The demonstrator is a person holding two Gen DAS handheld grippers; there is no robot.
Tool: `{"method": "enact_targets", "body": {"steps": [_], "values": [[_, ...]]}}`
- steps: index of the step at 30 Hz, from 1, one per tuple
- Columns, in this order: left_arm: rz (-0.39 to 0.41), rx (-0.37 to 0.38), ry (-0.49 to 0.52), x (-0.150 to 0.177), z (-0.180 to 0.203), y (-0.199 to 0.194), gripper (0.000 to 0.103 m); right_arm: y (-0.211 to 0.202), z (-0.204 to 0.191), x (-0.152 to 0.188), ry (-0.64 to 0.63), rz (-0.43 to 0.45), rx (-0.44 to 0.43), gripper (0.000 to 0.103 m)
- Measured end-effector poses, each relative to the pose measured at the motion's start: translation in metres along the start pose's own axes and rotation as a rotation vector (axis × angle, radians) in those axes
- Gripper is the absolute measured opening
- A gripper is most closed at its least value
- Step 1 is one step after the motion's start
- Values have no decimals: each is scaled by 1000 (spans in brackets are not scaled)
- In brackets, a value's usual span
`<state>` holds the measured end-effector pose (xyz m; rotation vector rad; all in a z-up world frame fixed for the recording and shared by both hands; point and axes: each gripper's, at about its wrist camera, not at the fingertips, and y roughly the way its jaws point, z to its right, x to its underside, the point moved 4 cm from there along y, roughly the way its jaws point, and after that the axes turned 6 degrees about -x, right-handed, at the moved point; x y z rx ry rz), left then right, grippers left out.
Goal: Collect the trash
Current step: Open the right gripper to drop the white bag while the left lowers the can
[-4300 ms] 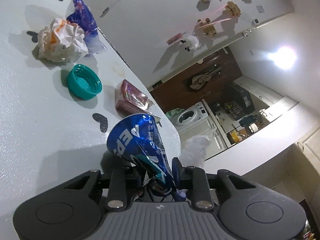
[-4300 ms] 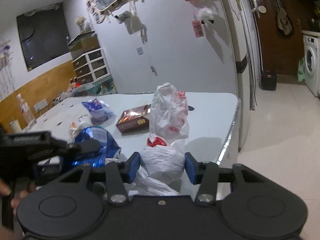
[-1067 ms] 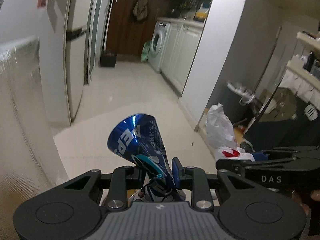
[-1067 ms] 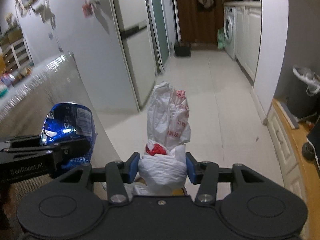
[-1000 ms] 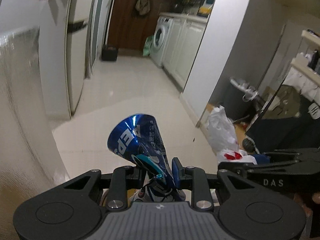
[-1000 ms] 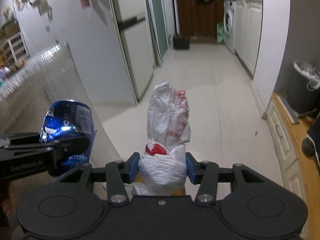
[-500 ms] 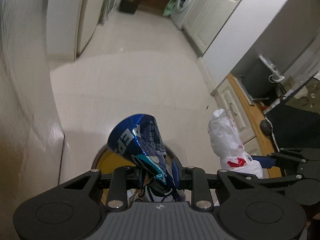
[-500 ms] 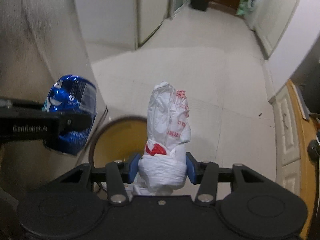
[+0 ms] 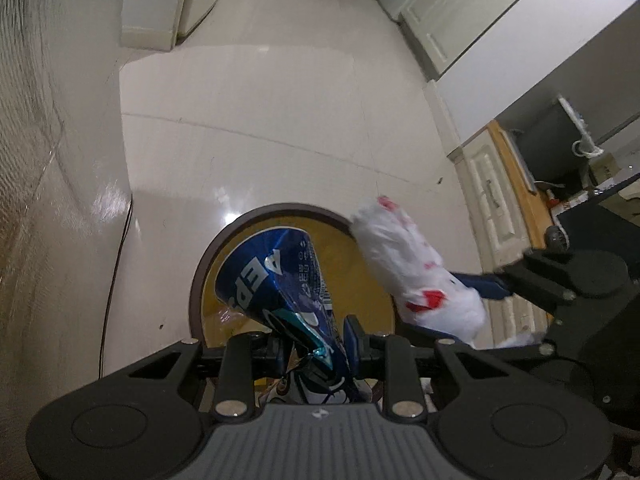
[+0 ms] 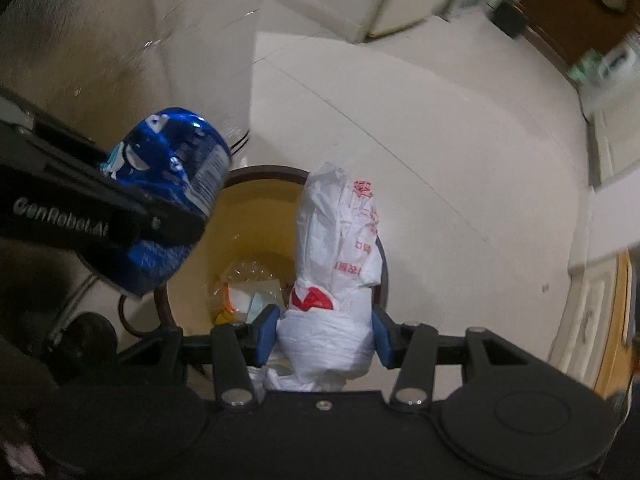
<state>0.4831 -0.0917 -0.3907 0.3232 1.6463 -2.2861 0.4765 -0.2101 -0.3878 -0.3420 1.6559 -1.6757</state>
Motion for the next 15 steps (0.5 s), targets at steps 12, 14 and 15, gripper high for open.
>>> {"method": "enact_targets", "body": {"steps": [12,14,15], "values": [[-38,-25,-27,-4,-11,25,28,25,21,-14,14,35,79,75],[-39,-26,-18,-5,-9,27,28,23,28,-9,62,34,61,76],[-41,-27,-16,-5,-9,28,28,22,32,-6,84,32,49,76]]}}
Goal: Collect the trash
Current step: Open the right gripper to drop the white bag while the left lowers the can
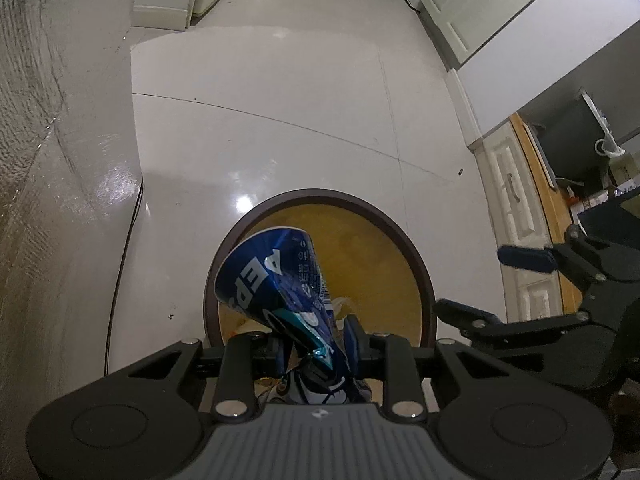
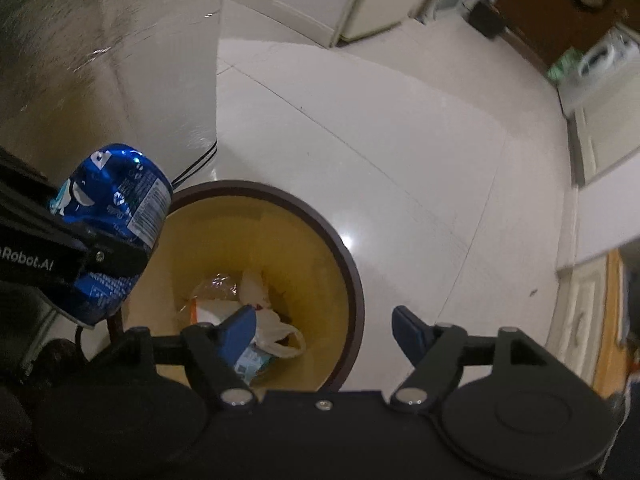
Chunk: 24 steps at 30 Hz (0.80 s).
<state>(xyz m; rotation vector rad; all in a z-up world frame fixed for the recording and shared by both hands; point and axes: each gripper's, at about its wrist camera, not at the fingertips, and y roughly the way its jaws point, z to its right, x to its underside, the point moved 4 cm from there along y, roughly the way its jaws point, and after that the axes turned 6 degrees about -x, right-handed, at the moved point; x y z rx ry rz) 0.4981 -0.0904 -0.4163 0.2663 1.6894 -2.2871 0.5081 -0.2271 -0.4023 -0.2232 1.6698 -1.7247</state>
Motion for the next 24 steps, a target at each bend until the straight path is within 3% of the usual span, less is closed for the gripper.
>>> {"method": "enact_targets", "body": {"steps": [9,14,20,21,23,24], "values": [[1,6,63,-3,7,9,28,6,16,18,236,-53,-184,77],[-19,-30,107,-4,11,22,28,7,13,20,284,-62,-247,78],[-1,-93,236,-4,26,35,29,10,9,23,310,-73,-289,83],[-8,-96,243,-4,27,37,31,12,8,22,312,-72,-294,84],[-26,-104,240,-4,25,40,49,13,6,24,321,-67,-300,88],[-30,-108,241,-3,25,41,53,13,6,25,324,-62,-301,94]]}}
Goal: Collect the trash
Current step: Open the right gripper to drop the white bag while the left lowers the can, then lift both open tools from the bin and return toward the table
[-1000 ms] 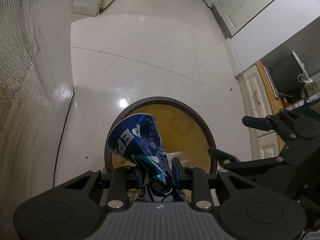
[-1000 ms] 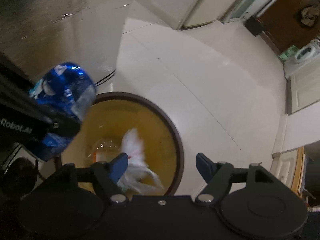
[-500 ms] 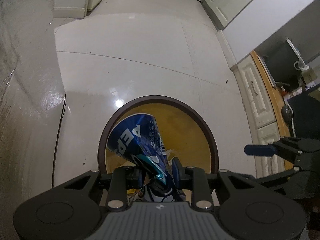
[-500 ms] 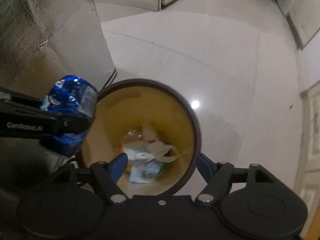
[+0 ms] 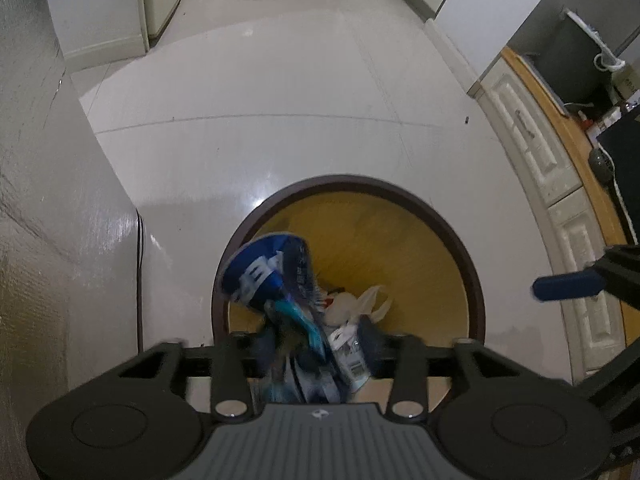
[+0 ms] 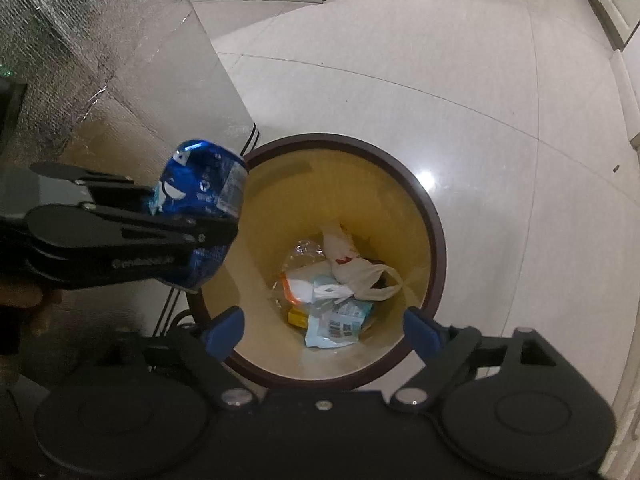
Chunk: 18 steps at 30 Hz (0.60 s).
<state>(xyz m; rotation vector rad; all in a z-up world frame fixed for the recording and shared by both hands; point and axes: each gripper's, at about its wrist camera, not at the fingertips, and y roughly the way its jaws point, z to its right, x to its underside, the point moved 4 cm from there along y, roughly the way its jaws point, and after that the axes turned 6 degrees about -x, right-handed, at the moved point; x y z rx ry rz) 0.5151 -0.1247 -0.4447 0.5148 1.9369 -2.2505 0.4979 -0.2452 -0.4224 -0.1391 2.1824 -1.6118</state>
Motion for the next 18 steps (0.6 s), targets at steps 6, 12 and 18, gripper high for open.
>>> {"method": "enact_targets", "body": {"steps": [6,12,18], "values": [[-16,-40,12,-2,-3,1,75,1,6,3,34,19,0,103],[-46,-66,16,1,-7,1,81,-4,15,9,92,38,11,103],[-59,-74,33,3,-4,-5,90,-8,20,19,115,46,38,103]]}}
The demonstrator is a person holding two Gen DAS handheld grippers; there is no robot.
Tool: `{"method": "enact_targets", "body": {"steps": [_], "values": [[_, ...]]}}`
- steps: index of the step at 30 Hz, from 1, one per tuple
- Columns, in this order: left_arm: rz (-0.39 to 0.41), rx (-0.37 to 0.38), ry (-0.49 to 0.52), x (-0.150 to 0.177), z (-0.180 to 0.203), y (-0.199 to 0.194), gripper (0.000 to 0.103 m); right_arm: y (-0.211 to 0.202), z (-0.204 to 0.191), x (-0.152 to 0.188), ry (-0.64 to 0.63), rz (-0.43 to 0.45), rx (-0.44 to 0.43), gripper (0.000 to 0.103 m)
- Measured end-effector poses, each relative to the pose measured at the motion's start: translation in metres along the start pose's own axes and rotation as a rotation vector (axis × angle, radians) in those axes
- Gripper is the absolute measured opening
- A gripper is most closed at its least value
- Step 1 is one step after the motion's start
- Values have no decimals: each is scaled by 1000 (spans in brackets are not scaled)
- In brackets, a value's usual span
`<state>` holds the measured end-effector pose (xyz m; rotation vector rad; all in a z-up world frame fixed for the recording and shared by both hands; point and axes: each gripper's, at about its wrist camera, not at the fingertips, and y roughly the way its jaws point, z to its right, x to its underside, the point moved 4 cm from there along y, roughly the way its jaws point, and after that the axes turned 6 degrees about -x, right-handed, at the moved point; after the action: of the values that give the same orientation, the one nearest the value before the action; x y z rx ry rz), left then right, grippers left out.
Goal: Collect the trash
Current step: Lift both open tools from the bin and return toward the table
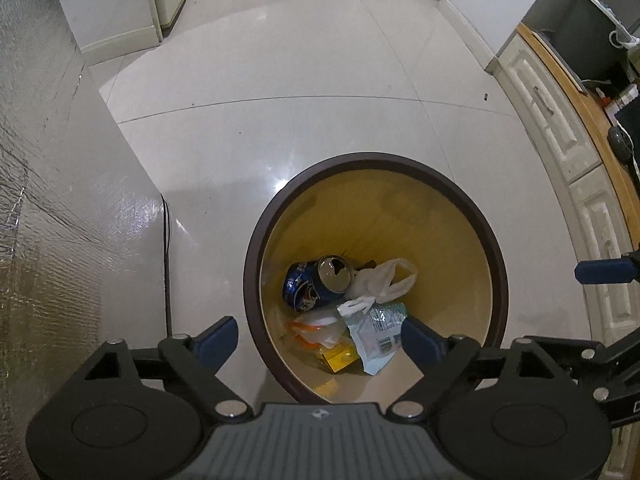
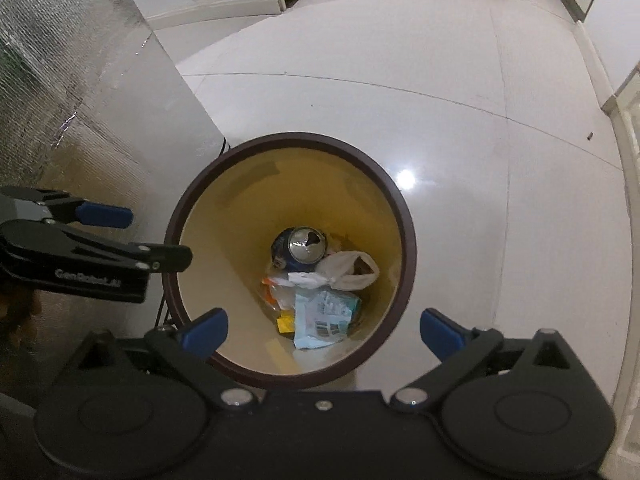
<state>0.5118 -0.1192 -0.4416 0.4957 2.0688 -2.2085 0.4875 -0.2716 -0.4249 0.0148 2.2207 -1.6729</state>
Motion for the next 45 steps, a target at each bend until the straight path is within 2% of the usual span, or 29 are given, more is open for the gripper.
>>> {"method": "enact_targets", "body": {"steps": [5,9,16,27,45], "values": [[0,-13,15,4,-1,-7,100,-5,4,6,23,9,11,103],[2,-25,8,8,-4,-12,103,-10,5,10,33,23,18,103],[-7,-31,-1,16,-9,-22,103,-21,6,15,60,55,33,103],[24,-18,-24,26,-13,-53,103,-44,2,19,82,110,42,103],[126,-34,-10,51,-9,-137,103,-111,-16,43,77,203,41,103]]}}
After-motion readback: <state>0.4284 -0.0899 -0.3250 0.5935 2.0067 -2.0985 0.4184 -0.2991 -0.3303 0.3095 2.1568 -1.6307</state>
